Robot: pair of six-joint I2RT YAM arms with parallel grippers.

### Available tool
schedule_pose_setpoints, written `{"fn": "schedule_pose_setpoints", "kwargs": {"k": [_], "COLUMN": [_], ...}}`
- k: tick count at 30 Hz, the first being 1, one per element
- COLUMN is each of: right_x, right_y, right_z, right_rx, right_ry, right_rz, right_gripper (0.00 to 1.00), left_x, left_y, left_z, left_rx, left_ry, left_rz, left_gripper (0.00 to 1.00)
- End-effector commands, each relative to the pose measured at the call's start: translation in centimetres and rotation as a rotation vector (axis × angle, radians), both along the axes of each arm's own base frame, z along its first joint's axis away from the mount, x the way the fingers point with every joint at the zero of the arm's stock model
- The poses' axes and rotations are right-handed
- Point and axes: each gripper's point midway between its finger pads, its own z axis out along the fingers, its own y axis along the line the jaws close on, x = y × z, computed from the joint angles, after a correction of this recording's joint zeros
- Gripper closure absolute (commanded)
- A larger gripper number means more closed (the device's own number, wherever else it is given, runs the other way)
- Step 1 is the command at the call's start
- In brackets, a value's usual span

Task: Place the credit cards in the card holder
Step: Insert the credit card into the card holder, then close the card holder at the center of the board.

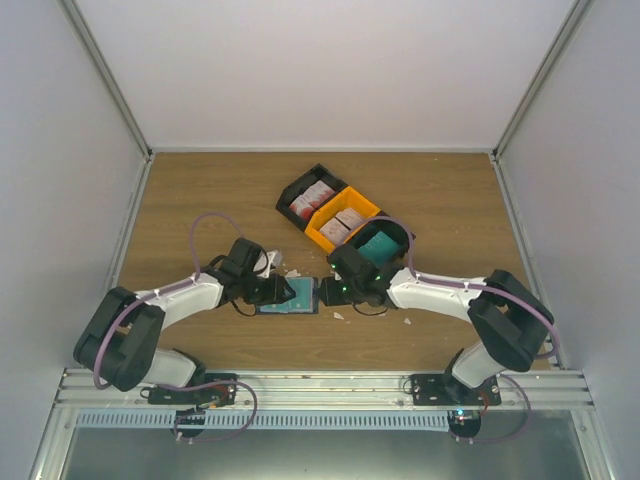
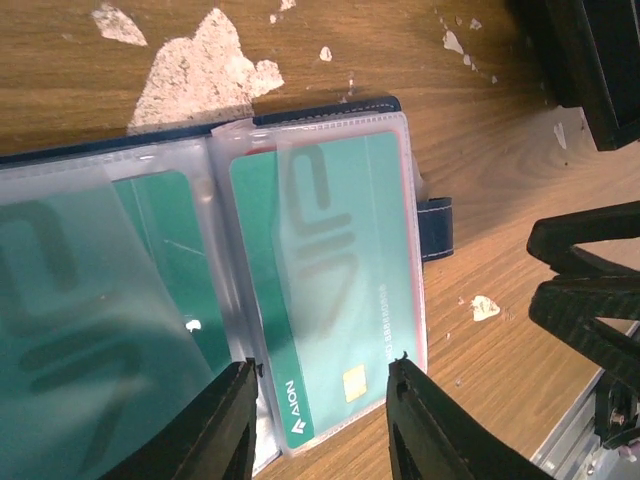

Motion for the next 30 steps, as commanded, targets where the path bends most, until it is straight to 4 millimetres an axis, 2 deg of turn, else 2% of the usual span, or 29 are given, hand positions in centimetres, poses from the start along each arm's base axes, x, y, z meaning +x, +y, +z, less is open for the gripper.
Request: {"fn": "schedule_pose_setpoints", "kwargs": {"k": [1, 5, 7, 11, 13, 15, 17, 22, 26, 30], "right_x": [0.2, 0.6, 0.9, 1.7, 1.9, 1.9, 1.9, 2.0, 2.3, 2.5], "right_y": [-0.4, 0.0, 0.2, 0.7, 0.6, 0.8, 0.7, 1.2, 1.3, 1.2], "right_z": [-0.9, -1.6, -1.8, -2.1, -2.7, -3.1, -3.6, -3.9, -3.7, -3.4], "right_rx": [0.002, 0.017, 0.024, 0.038, 0.025, 0.025, 0.021, 0.041, 0.043, 0.039], "right_ry": [0.010, 0.020, 0.019, 0.010, 0.023, 0.032, 0.043, 0.048, 0.033, 0.019], "right_rz": [-0.060, -0.068, -0.072, -0.067, -0.072, -0.068, -0.065, -0.054, -0.056, -0.056], "right_gripper": [0.64, 0.64, 0.64, 0.66, 0.67, 0.67, 0.69, 0.76, 0.86, 0.95], "left_x": [0.5, 1.0, 1.5, 2.4, 2.6, 2.7, 2.7, 2.0, 1.4, 1.1], "left_y": [0.5, 2.0, 3.1, 5.3, 6.4, 7.4, 8.4, 9.8, 9.7, 8.7], "left_z": [0.5, 0.1, 0.6, 2.4, 3.1, 3.4, 3.1, 0.8, -0.8, -1.3], "left_rx": [0.032, 0.097, 0.132, 0.172, 0.186, 0.201, 0.211, 0.231, 0.213, 0.162], "left_ry": [-0.041, -0.056, -0.083, -0.154, -0.183, -0.195, -0.190, -0.120, -0.059, -0.032], "left_rz": [0.019, 0.094, 0.148, 0.250, 0.298, 0.343, 0.378, 0.410, 0.408, 0.373], "left_gripper": [0.65, 0.70, 0.69, 0.60, 0.51, 0.46, 0.44, 0.45, 0.51, 0.55]}}
